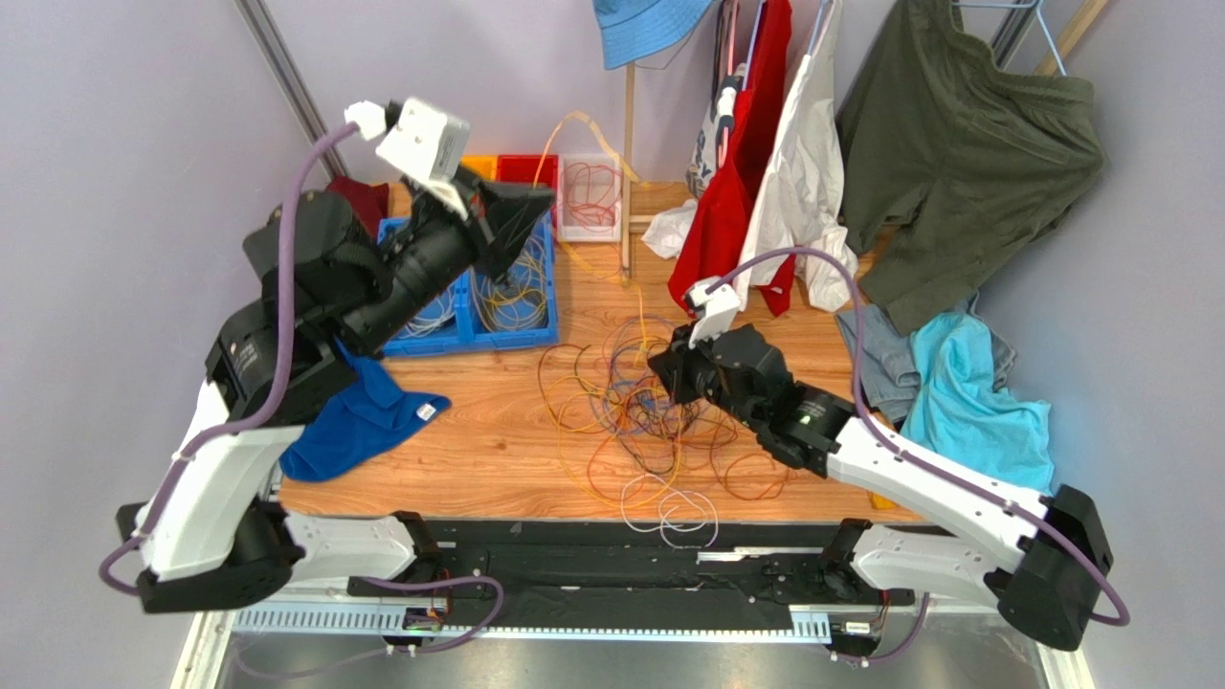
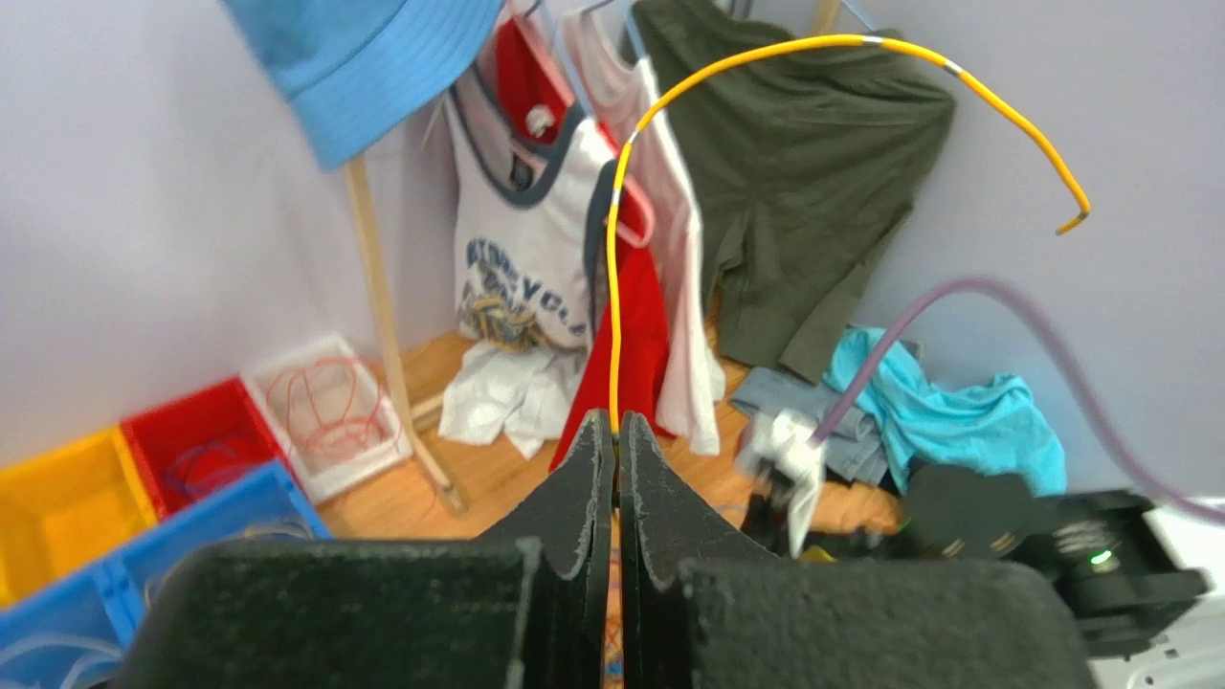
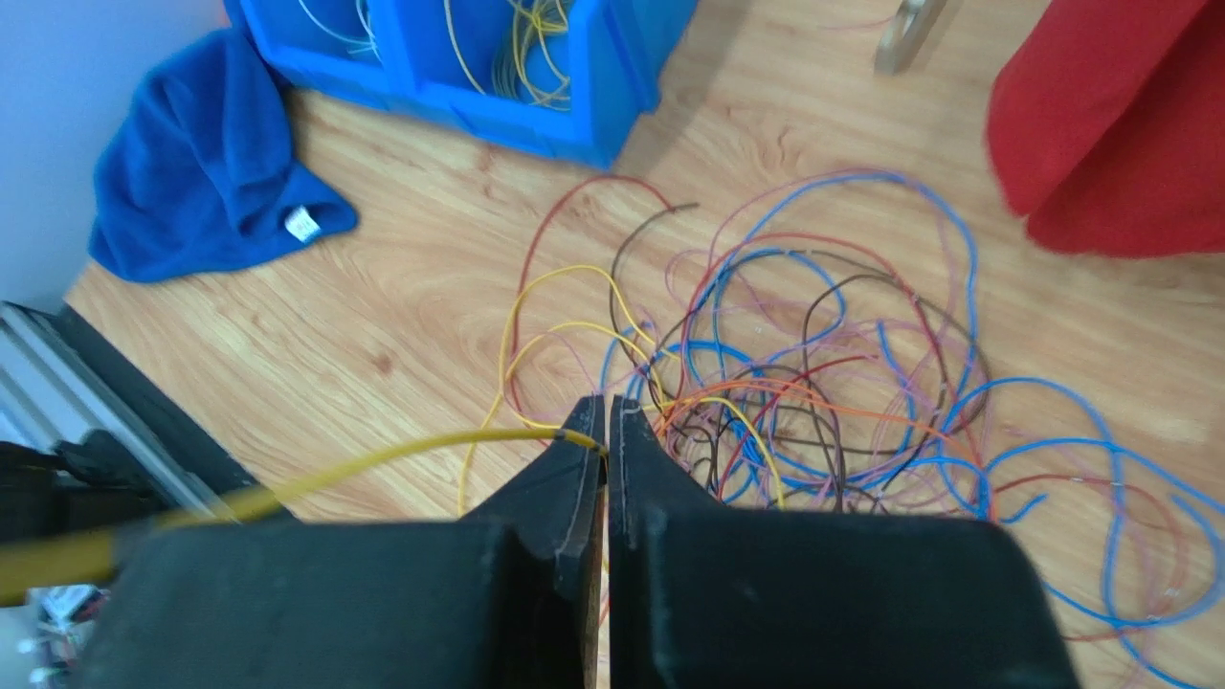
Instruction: Untangle the cables
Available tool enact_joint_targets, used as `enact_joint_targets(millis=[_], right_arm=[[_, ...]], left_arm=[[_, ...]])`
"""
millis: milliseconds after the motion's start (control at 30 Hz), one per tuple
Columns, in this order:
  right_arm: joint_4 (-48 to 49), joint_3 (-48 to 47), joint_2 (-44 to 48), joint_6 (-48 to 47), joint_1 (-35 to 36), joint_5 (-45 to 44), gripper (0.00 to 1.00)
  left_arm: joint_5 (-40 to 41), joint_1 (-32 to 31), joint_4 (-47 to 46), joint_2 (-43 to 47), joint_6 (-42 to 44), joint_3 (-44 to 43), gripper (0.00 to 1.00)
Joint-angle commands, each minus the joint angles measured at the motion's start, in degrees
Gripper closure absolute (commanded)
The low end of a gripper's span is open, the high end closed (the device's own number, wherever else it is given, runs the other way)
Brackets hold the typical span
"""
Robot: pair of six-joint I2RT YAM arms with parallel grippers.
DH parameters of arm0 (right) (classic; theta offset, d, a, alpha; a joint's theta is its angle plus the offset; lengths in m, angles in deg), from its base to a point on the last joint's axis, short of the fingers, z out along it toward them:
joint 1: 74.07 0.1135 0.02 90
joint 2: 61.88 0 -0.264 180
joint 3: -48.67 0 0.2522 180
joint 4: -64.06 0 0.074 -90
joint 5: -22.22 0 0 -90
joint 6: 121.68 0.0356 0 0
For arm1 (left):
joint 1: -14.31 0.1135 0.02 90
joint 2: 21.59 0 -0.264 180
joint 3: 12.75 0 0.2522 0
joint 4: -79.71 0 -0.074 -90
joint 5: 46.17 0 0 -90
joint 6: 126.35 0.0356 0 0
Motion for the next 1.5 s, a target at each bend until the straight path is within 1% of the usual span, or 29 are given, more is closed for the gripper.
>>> enact_joint_targets(millis=[0,33,67,100,167,200,233,267,300,333,367,400,433,567,633,700,733,800,833,867,900,933,967,1067,1133,1233,1333,1400,1467], right_arm=[[-4.11,-14.31,5.29,-1.70,0.35,-2.62,1.00],[-7.70,-17.03,5.03,-1.96,0.43,-2.79,1.00],[-9.48,-23.50,4.68,-2.66,0.35,-2.71,1.00],[-10.97,-26.43,4.32,-3.02,0.43,-2.79,1.00],[-15.37,-33.20,2.66,-4.24,0.43,-2.71,1.00],[-16.86,-39.84,1.78,-4.69,0.35,-2.71,1.00],[-20.01,-43.04,-0.14,-5.13,0.35,-2.79,1.00],[-21.52,-46.03,-1.12,-5.48,0.35,-2.79,1.00],[-22.93,-51.89,-2.17,-6.18,0.35,-2.62,1.00],[-25.38,-54.21,-4.10,-6.36,0.35,-2.27,1.00],[-26.62,-56.67,-4.90,-6.45,0.35,-1.66,1.00],[-27.42,-58.18,-5.52,-6.80,0.35,-1.22,1.00],[-28.64,-61.06,-6.57,-6.80,0.35,-0.86,1.00],[-31.99,-66.36,-8.68,-6.36,0.35,1.33,1.00],[-33.04,-67.50,-9.12,-5.92,0.43,2.21,1.00],[-33.92,-69.43,-9.65,-5.83,0.26,3.53,1.00],[-34.97,-70.14,-10.18,-5.83,0.35,3.97,1.00],[-35.86,-72.16,-10.62,-5.83,0.35,5.73,1.00],[-36.38,-72.86,-10.97,-5.92,0.35,6.43,1.00],[-37.00,-73.48,-11.23,-5.83,0.35,7.13,1.00],[-37.53,-74.35,-11.50,-5.83,0.35,7.75,1.00],[-38.92,-74.71,-12.20,-5.92,0.43,8.28,1.00],[-39.98,-74.89,-12.55,-6.01,0.35,8.63,1.00],[-41.14,-70.87,-11.77,-6.27,0.43,7.50,1.00],[-39.13,-65.09,-9.76,-6.27,0.35,7.31,1.00],[-36.75,-61.11,-8.25,-5.75,0.43,9.06,1.00],[-32.46,-61.79,-6.24,-5.75,0.43,11.95,1.00],[-29.28,-63.72,-5.09,-5.83,0.43,15.04,1.00],[-26.38,-67.57,-4.56,-5.75,0.43,17.93,1.00]], left_arm=[[6.05,-0.30,-7.81,12.65,-6.45,21.55,1.00],[7.10,-0.30,-9.83,15.22,-7.51,26.35,1.00],[7.55,-0.30,-13.07,19.60,-9.87,30.92,1.00],[7.90,-0.30,-13.98,21.38,-11.11,38.71,1.00],[8.69,-0.30,-14.69,25.33,-14.79,45.00,0.87],[9.04,-0.30,-14.43,26.31,-16.12,49.81,0.81],[9.91,-0.30,-14.08,26.84,-17.35,51.86,0.62],[10.44,-0.30,-13.20,27.72,-19.10,53.54,0.54],[11.41,-0.30,-12.41,27.99,-20.25,56.16,0.47],[13.77,-0.30,-11.62,28.16,-21.40,57.15,0.31],[14.75,-0.30,-10.57,28.43,-22.62,58.11,0.20],[15.63,-0.30,-10.12,28.69,-23.07,59.52,0.01],[17.55,-0.30,-9.68,28.78,-23.69,60.05,0.01],[22.48,-0.30,-7.92,30.79,-26.67,61.55,0.01],[24.94,-0.30,-8.62,32.55,-27.20,62.69,0.01],[25.48,-0.30,-12.39,36.24,-26.34,64.87,0.01],[23.30,-0.30,-15.01,37.64,-25.11,65.93,0.01],[19.61,-0.30,-24.85,41.95,-21.24,69.96,0.01],[14.98,-0.30,-28.63,43.27,-20.01,71.38,0.01],[12.67,-0.30,-36.32,45.20,-17.91,72.96,0.01],[10.39,-0.30,-40.14,45.83,-17.20,75.59,0.01],[6.36,-0.30,-43.14,46.09,-16.58,76.57,0.01],[4.84,-0.30,-46.91,46.10,-16.14,77.10,0.01],[-0.70,-0.30,-50.18,44.70,-15.34,77.46,0.01],[-3.77,-0.30,-51.51,43.73,-15.17,77.63,0.01],[-7.55,-0.30,-55.55,41.18,-15.52,78.69,0.01],[-8.62,-0.30,-57.93,37.05,-16.39,79.30,0.01],[-7.83,-0.30,-56.53,34.68,-17.36,79.22,0.01],[-4.68,-0.21,-54.69,34.32,-18.15,79.39,0.01]])
